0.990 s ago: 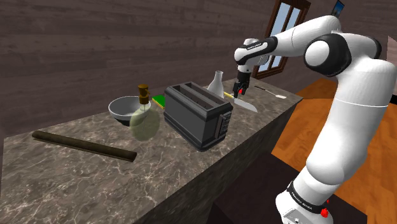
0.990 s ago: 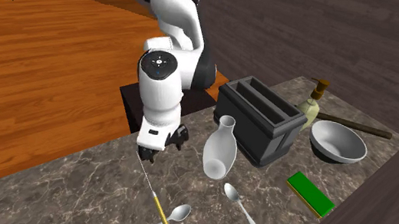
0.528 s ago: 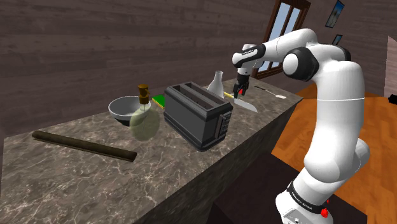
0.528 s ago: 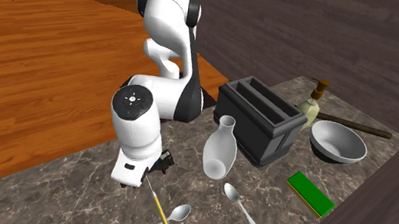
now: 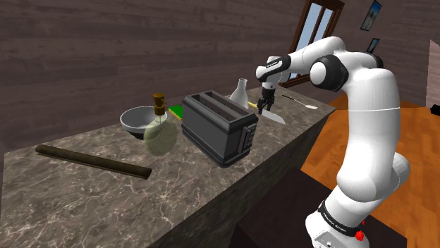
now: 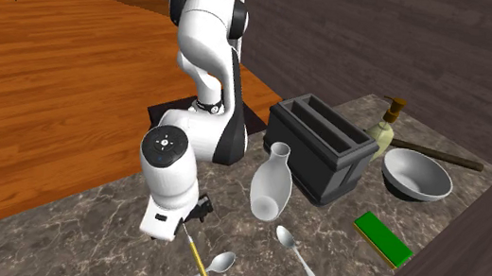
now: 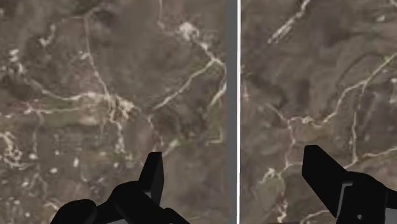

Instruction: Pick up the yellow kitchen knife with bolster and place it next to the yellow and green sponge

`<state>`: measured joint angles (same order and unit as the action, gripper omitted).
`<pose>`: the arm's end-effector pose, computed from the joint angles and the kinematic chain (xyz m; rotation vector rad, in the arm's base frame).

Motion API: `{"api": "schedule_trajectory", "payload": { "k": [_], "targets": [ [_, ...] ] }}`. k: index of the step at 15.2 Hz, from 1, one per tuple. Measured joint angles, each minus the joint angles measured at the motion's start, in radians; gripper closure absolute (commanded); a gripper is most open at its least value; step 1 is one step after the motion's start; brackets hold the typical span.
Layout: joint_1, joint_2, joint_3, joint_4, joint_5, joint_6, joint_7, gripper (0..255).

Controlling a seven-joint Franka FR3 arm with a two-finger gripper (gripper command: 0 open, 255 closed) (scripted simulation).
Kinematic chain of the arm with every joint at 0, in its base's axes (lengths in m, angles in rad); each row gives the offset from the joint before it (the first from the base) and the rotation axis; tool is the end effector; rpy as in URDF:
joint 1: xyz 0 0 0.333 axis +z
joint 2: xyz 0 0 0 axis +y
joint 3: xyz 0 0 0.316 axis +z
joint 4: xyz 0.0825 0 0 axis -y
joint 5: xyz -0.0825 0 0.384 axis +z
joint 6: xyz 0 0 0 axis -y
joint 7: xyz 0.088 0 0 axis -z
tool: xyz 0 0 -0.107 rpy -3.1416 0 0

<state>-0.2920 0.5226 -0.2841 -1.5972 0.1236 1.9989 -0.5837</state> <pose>0.5824 -0.3406 0.3300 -3.1107 0.0316 0.1557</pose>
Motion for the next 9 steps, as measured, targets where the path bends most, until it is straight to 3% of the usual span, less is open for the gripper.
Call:
{"api": "schedule_trajectory", "payload": {
  "k": [5,6,9],
  "targets": [
    [0.0,0.003,0.0,-0.001,0.001,0.004,0.0,0],
    [0.0,0.003,0.0,-0.001,0.001,0.004,0.0,255],
    [0.0,0.003,0.0,-0.001,0.001,0.004,0.0,255]
  ]
}}
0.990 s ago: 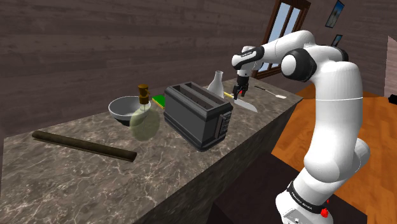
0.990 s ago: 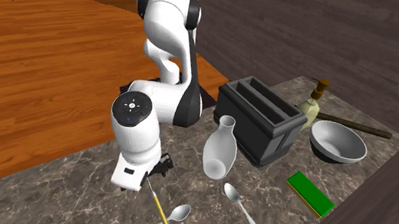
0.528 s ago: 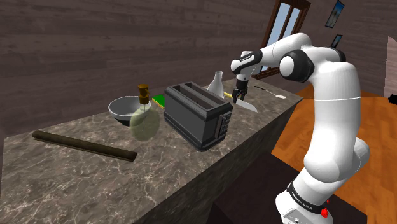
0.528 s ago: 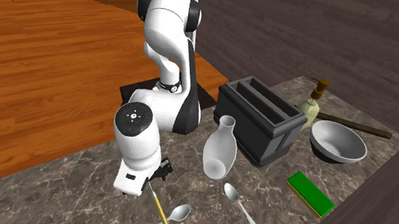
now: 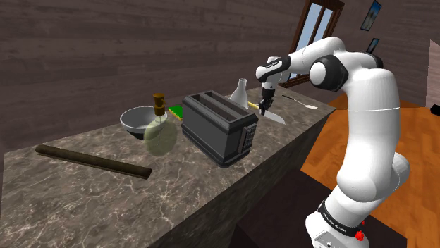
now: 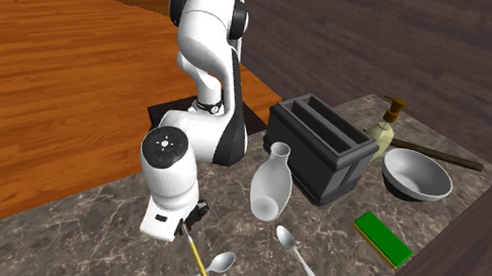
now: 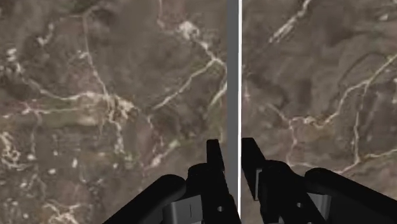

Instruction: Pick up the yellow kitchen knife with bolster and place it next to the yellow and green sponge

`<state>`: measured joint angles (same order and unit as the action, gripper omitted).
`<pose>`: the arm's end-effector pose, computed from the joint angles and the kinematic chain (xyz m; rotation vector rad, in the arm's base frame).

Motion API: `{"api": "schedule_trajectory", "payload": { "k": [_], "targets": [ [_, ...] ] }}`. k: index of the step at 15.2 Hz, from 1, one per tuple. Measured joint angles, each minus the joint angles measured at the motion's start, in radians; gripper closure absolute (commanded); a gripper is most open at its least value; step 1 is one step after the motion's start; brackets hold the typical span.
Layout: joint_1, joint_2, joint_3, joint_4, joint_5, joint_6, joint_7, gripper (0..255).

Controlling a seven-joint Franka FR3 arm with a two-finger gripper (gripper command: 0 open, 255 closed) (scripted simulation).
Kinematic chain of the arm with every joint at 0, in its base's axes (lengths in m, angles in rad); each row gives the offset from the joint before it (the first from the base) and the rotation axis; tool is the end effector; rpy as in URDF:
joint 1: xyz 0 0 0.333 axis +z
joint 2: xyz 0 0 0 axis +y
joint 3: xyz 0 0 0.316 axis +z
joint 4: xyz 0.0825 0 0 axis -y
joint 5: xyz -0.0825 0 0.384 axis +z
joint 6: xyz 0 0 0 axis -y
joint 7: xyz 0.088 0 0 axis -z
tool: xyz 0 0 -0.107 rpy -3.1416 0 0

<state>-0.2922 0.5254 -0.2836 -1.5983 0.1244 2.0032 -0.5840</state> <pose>0.5827 -0.3407 0.3279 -3.1109 0.0314 0.1550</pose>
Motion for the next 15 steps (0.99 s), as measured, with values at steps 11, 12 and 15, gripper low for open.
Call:
{"api": "schedule_trajectory", "payload": {
  "k": [11,12,15],
  "targets": [
    [0.001,-0.015,-0.002,0.021,-0.005,-0.035,0.003,255],
    [0.002,-0.02,-0.003,0.024,-0.006,-0.043,0.004,255],
    [0.0,-0.031,-0.006,0.049,-0.01,-0.079,0.004,255]
  ]
}}
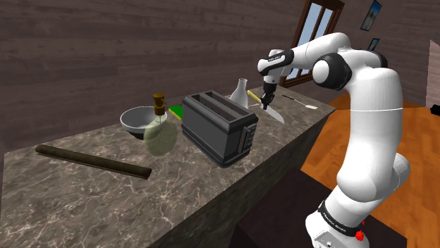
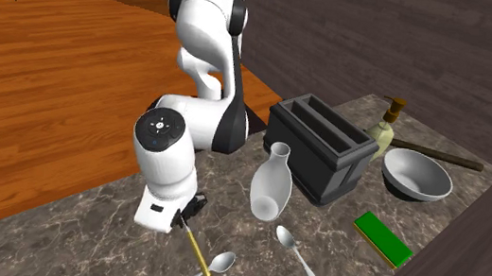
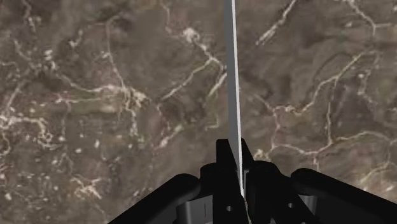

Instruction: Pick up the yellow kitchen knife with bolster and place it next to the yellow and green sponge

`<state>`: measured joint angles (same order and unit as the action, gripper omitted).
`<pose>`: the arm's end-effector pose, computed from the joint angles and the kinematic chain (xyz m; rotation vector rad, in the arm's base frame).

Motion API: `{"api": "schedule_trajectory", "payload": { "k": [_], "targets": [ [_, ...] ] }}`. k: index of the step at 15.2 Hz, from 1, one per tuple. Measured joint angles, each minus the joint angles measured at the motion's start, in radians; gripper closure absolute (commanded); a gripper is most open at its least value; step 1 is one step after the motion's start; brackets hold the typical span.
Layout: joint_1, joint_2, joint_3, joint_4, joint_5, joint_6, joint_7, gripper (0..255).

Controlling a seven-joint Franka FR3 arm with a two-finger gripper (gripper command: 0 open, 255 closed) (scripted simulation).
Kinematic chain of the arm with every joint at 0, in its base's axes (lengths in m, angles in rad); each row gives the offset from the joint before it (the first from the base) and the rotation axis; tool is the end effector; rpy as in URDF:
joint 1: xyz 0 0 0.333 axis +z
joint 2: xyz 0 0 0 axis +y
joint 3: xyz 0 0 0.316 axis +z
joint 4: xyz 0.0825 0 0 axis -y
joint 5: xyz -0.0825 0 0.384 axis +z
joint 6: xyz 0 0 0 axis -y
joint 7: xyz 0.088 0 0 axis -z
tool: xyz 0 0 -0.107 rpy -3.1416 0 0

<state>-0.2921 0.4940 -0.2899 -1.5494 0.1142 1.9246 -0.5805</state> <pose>0.5835 -0.3423 0.3650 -3.1113 0.0314 0.1543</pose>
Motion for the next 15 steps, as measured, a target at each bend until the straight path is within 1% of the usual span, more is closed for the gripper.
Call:
{"api": "schedule_trajectory", "payload": {
  "k": [4,15],
  "targets": [
    [0.004,-0.023,-0.003,0.016,-0.007,-0.038,0.006,255],
    [0.001,-0.054,-0.009,0.121,-0.017,-0.173,0.009,255]
  ]
}}
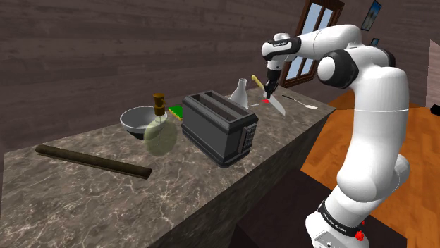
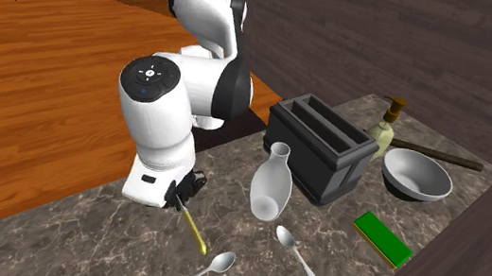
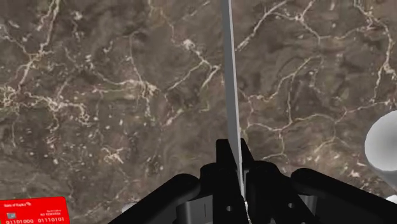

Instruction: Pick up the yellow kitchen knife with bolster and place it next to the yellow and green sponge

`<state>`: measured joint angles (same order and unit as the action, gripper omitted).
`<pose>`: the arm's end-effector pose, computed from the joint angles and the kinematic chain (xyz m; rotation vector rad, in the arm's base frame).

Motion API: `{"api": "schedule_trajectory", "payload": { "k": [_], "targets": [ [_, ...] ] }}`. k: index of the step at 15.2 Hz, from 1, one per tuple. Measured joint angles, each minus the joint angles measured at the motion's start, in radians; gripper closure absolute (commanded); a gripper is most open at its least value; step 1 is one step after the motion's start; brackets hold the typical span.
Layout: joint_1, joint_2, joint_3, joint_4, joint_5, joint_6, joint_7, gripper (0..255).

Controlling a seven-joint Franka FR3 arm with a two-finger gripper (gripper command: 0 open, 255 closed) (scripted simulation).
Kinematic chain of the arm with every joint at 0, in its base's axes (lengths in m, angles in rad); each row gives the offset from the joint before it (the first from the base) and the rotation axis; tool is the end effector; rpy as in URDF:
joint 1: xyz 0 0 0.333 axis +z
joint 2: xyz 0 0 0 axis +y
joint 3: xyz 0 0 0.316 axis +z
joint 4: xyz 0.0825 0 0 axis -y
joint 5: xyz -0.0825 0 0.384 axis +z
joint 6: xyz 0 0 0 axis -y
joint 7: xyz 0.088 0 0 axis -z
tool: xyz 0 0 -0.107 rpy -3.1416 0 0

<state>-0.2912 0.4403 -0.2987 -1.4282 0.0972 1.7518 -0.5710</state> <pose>0.5820 -0.3404 0.4435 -3.1112 0.0316 0.1543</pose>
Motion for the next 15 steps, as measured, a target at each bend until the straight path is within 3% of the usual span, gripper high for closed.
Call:
{"api": "schedule_trajectory", "payload": {
  "k": [8,15],
  "targets": [
    [0.101,0.001,0.042,0.018,-0.004,-0.017,0.141,255],
    [0.195,0.044,0.085,0.098,0.0,-0.047,0.283,255]
  ]
}}
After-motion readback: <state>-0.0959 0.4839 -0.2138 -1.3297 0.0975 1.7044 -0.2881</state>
